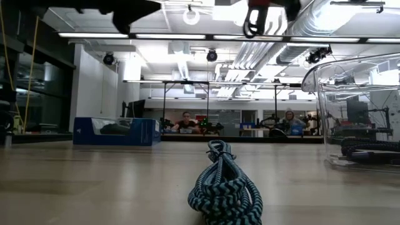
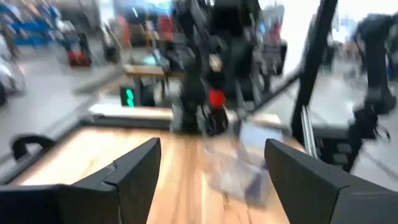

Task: Pick and place USB-C Cables
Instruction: Put the black usb cable into the transparent bin

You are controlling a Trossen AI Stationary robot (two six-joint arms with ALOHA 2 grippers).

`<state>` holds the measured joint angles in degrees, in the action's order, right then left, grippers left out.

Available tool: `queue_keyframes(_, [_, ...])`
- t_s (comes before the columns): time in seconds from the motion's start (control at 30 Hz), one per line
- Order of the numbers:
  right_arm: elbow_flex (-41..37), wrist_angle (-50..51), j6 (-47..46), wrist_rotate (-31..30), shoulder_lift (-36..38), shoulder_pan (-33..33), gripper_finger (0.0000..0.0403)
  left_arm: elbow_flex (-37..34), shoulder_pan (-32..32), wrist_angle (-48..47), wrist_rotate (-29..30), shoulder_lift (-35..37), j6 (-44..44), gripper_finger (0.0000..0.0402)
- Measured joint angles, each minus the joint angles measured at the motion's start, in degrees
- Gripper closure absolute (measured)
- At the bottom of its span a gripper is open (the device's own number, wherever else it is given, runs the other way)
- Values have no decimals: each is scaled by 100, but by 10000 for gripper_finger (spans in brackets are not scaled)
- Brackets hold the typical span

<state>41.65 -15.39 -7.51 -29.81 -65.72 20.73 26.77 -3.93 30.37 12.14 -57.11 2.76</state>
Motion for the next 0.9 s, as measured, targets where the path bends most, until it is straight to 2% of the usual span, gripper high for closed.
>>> queue_keyframes(0.1, [-243, 12, 2, -441, 270, 200, 331, -497, 94, 581, 72, 503, 5, 133])
queue_keyframes(0.2, [-547, -60, -62, -737, 578, 271, 331, -768, 136, 733, -100, 892, 3, 133])
queue_keyframes(0.4, [-943, -407, -149, -673, 1007, 254, 331, -805, 134, 778, -310, 1110, -43, 133])
queue_keyframes(0.67, [-977, -416, -127, -659, 1037, 258, 330, -805, 138, 789, -267, 1063, -43, 133])
queue_keyframes(0.77, [-836, -207, -203, -413, 1046, 256, 330, -805, 138, 837, -265, 1063, -43, 133])
queue_keyframes(0.9, [-3, 1678, -1453, 619, 1151, 276, 334, -805, 138, 849, -265, 1063, -43, 133])
